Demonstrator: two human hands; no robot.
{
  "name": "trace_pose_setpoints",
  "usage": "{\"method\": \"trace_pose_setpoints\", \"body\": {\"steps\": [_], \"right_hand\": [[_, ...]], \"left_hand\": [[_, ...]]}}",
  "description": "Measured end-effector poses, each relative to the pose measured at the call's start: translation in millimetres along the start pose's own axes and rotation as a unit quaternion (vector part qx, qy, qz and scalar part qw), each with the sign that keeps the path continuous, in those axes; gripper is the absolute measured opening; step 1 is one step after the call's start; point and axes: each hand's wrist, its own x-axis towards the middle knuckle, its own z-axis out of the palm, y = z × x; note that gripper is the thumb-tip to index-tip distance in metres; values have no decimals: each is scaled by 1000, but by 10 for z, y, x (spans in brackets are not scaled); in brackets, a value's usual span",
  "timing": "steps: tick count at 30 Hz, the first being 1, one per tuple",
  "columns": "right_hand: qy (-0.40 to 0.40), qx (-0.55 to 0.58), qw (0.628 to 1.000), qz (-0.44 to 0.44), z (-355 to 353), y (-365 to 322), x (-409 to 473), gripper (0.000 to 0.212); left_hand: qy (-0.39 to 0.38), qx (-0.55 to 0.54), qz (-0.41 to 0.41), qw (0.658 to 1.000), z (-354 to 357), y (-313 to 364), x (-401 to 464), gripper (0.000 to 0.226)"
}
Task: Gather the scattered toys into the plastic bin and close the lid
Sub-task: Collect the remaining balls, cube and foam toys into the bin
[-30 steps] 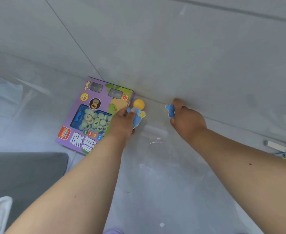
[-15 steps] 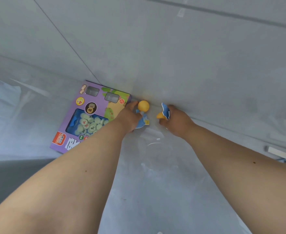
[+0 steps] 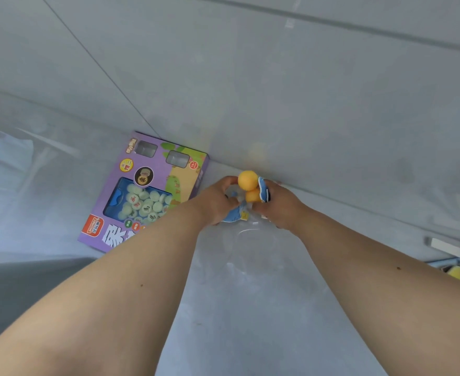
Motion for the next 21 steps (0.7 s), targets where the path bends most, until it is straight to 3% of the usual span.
{"method": "trace_pose_setpoints", "body": {"steps": [8,13,21], "right_hand": [[45,-113,991,-51,-33,-71,-48,29],[77,-62,995,-30,-57,-86,-51,24],[95,-113,986,-78,-92,-179,-152,37]], "left_hand": [[35,18,66,997,113,-56,-38,51],[61,13,68,996,65,-27,33,42],[64,-1,121,991,16,117,-52,44]]}}
